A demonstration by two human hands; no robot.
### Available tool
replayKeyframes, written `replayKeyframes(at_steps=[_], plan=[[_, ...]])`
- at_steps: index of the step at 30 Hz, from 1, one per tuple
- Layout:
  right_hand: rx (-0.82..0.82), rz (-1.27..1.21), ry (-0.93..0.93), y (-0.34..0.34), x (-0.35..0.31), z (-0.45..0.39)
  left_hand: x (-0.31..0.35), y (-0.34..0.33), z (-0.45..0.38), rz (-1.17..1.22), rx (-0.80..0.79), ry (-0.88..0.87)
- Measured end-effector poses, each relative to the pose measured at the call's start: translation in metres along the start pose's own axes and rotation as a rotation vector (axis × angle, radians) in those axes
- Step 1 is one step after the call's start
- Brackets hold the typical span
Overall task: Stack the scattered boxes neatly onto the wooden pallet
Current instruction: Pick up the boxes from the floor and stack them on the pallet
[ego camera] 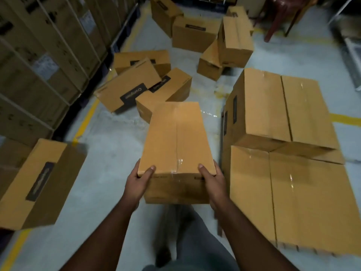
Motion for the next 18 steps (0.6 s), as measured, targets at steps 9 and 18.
replayKeyframes(at_steps=[9,18], plan=[[0.041,-0.045,0.061,0.135,0.037,0.157,-0.020,-0.043,0.199,0.023,0.008,-0.096],[0.116,-0.101,0.074,0.398,0.103,0.210,-0.063,-0.246,0.355,-0.073,-0.028,-0.246]])
Point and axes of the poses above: each hand's wrist, its own z-axis away from the middle knuckle, its own y-axis out of the back of the hand, x = y × z, the point moved 2 cm from there along -z, towards the middle knuckle, and after that the axes turned 4 degrees about -z, right-handed, at the moved point
